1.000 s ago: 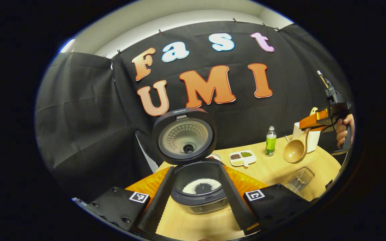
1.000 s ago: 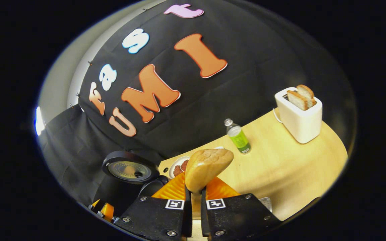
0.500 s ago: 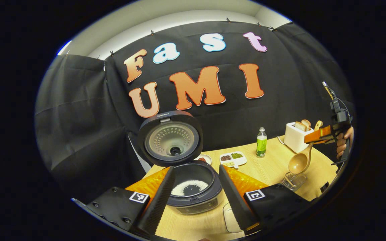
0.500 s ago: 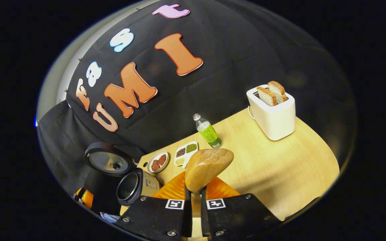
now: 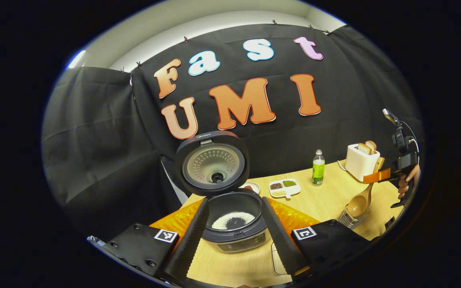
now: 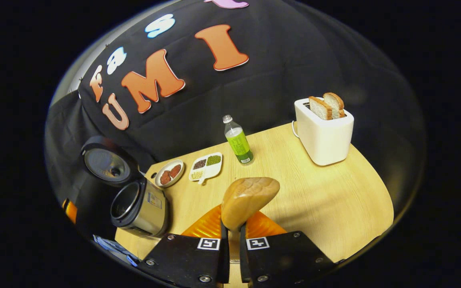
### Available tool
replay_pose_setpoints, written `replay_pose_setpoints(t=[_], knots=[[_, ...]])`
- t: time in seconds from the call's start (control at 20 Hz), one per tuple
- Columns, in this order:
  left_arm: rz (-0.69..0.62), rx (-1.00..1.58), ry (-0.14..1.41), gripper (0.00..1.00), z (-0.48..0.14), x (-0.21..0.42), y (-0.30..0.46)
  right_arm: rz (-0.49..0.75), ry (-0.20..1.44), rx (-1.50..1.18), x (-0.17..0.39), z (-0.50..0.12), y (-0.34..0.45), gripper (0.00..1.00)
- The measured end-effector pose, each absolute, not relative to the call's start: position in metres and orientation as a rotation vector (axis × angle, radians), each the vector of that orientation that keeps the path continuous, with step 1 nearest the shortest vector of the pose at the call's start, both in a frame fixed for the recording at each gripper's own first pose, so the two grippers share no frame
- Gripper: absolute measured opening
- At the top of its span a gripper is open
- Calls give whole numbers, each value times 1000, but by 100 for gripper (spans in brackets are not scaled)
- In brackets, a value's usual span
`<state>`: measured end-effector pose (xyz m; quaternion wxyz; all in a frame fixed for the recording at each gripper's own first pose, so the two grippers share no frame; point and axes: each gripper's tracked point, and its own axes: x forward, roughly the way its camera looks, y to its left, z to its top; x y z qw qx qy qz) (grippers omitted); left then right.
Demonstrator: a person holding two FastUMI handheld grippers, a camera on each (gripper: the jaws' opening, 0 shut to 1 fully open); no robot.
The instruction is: Close the left gripper, press the button to open the rice cooker; take a wooden spoon from the chopstick holder with the right hand, scoop a spoonful of rice and pour it into the rice cooker, then put the wooden spoon back into the chopstick holder.
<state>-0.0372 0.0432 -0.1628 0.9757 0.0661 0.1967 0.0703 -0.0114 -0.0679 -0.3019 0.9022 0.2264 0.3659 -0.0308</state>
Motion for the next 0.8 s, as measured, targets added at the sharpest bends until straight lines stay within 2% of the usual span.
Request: replay_pose_setpoints(t=[0.4, 0.8], knots=[[138, 148, 392, 81, -161, -32, 40, -59, 828, 358, -23, -337, -57, 10], [104, 160, 394, 81, -160, -25, 33, -83, 835, 379, -26, -349, -59, 10]])
